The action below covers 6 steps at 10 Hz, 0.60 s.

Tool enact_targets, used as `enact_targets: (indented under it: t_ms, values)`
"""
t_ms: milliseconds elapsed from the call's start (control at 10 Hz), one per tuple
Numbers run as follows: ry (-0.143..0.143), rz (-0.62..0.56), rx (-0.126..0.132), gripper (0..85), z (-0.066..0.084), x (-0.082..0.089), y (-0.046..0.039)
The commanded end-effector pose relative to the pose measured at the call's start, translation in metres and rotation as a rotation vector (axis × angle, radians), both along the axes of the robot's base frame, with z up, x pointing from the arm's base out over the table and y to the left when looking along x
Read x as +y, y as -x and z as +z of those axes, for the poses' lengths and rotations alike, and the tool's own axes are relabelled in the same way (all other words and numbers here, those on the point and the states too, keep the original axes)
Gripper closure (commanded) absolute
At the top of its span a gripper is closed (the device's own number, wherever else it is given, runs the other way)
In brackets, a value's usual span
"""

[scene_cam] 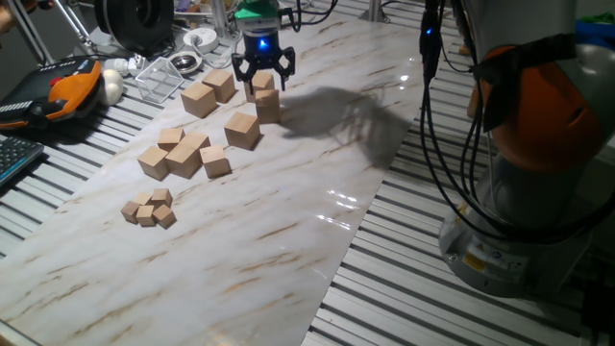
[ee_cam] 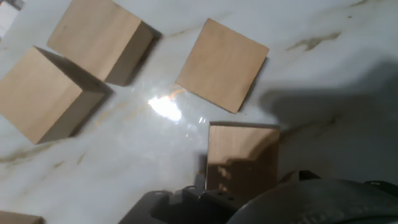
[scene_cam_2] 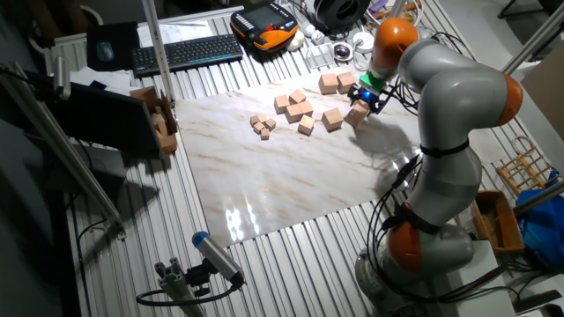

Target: Stack the blocks into a pyramid shape

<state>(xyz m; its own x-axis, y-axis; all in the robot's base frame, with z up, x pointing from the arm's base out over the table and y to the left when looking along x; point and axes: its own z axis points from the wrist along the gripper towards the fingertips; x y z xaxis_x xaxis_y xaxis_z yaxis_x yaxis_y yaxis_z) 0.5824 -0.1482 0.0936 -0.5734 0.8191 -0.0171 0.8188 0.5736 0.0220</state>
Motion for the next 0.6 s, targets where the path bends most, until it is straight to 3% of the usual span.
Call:
enact_targets:
  t_ms: [0, 500]
  values:
    - [0.000, -0.007, -0.003, 17.0, -0.004, 0.000, -0.0012]
    - [0.021, -0.024, -0.004, 17.0, -0.015, 0.000, -0.0024]
